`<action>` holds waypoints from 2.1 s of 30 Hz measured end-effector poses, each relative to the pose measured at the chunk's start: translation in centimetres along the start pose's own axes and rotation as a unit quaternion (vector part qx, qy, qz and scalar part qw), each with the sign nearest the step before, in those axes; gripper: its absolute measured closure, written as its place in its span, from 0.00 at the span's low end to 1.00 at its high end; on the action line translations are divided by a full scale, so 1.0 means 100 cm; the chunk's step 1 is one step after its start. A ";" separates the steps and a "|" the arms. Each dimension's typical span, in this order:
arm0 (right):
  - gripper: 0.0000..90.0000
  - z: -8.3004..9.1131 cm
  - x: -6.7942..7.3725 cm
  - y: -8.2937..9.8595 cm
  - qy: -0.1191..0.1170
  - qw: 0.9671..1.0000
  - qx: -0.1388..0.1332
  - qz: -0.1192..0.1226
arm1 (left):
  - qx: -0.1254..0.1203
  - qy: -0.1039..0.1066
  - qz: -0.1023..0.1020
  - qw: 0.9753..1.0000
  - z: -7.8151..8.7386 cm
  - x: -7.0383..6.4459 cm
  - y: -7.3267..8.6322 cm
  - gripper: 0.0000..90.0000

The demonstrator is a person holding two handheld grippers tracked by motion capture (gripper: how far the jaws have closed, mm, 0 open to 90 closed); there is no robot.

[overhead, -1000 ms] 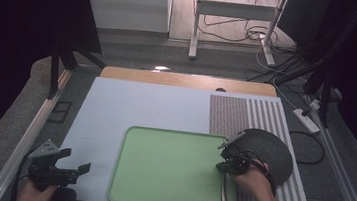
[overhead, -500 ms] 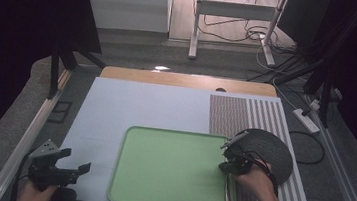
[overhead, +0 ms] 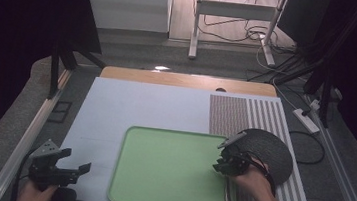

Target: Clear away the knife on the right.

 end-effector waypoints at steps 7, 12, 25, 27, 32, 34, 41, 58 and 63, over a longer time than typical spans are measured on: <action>0.62 0.006 0.002 -0.005 0.003 1.000 -0.023 -0.003 | 0.001 0.000 0.000 1.000 0.000 0.000 0.000 0.06; 0.56 0.011 0.003 -0.007 0.000 0.999 -0.035 -0.006 | 0.000 0.001 0.001 1.000 0.000 0.000 0.000 0.06; 0.35 0.028 -0.002 -0.009 0.011 0.997 -0.074 -0.022 | 0.000 0.001 0.002 1.000 0.000 0.000 0.000 0.06; 0.29 0.029 -0.002 -0.009 0.013 0.997 -0.078 -0.026 | 0.000 0.001 0.002 1.000 0.000 0.000 0.000 0.06; 0.22 0.033 -0.004 -0.009 0.017 0.995 -0.088 -0.031 | 0.000 0.002 0.003 1.000 0.000 0.000 0.000 0.06; 0.21 0.035 -0.005 -0.008 0.019 0.995 -0.096 -0.033 | 0.000 0.001 0.003 1.000 0.000 0.000 0.000 0.06; 0.13 0.039 -0.006 -0.004 0.013 0.993 -0.112 -0.046 | 0.000 0.003 0.006 1.000 0.000 0.001 0.000 0.06; 0.00 0.041 -0.005 0.010 0.031 0.989 -0.134 -0.061 | 0.001 0.003 0.007 1.000 0.000 0.001 0.000 0.06; 0.00 0.041 -0.002 0.015 0.028 0.989 -0.132 -0.056 | 0.001 0.003 0.007 1.000 0.000 0.001 0.000 0.06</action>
Point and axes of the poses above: each handheld gripper's, and its own axes: z roughly backward along the jaws, y roughly out of its underside, x roughly to its left, the point moved 10 cm from there along -z, roughly forward along the jaws, and after that the axes turned 15 degrees about x, right-handed, at the moved point
